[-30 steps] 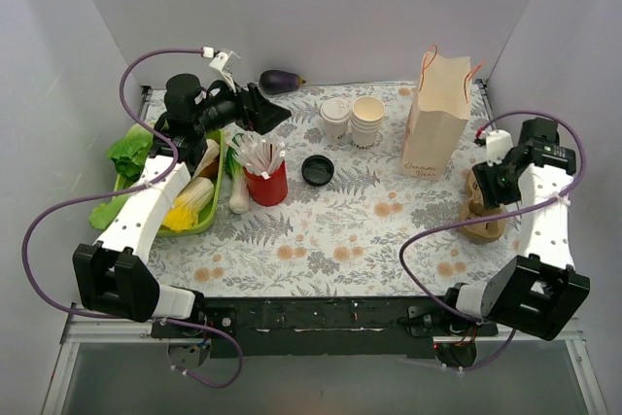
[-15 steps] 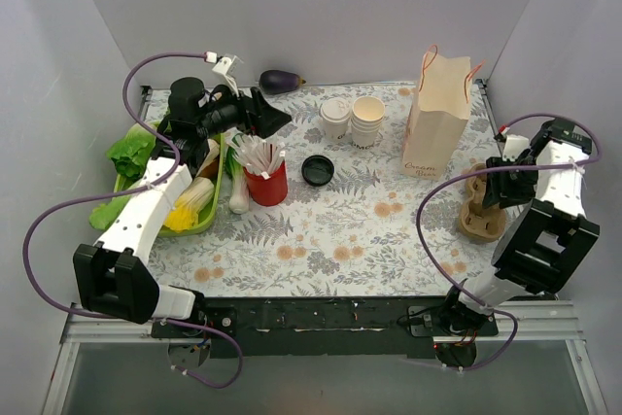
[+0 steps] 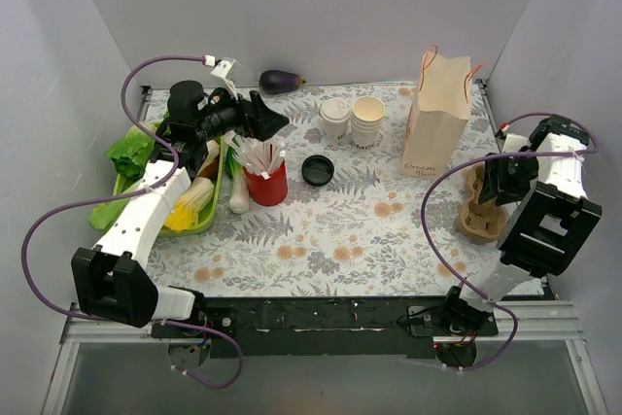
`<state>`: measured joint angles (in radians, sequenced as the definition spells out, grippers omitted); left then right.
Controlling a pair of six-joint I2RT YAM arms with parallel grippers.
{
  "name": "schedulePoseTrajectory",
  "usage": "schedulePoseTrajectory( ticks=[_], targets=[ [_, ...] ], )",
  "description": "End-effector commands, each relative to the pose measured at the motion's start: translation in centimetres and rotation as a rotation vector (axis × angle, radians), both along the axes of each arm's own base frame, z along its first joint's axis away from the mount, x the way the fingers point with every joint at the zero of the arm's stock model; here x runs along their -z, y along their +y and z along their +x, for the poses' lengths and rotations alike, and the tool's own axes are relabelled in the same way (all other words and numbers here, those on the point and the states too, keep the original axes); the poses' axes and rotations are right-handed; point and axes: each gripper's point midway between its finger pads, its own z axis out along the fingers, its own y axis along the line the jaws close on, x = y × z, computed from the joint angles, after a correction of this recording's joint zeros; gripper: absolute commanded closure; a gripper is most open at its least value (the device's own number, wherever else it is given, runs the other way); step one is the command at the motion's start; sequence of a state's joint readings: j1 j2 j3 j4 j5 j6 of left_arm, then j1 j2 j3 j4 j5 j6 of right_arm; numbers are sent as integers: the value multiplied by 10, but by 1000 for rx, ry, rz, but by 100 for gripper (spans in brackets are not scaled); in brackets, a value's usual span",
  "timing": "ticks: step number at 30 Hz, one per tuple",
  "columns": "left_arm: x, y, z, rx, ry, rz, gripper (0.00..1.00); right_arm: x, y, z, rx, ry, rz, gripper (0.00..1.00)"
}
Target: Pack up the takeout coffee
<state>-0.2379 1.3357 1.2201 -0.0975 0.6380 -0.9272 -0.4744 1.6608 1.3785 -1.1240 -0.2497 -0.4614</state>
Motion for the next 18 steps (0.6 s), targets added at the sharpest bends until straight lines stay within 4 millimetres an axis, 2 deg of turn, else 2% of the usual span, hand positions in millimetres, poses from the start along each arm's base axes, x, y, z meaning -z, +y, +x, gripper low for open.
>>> schedulePoseTrajectory(
  ticks=[1,9,18],
  targets=[
    [-1,0,1,-4,-10,3,9,-3,1,11,10,-19,-4,41],
    [0,0,6,-10,1,5,9,11,2,15,6,19,-33,42],
    [0,1,6,-14,0,12,8,9,-7,21,39,20,-84,45]
  ],
)
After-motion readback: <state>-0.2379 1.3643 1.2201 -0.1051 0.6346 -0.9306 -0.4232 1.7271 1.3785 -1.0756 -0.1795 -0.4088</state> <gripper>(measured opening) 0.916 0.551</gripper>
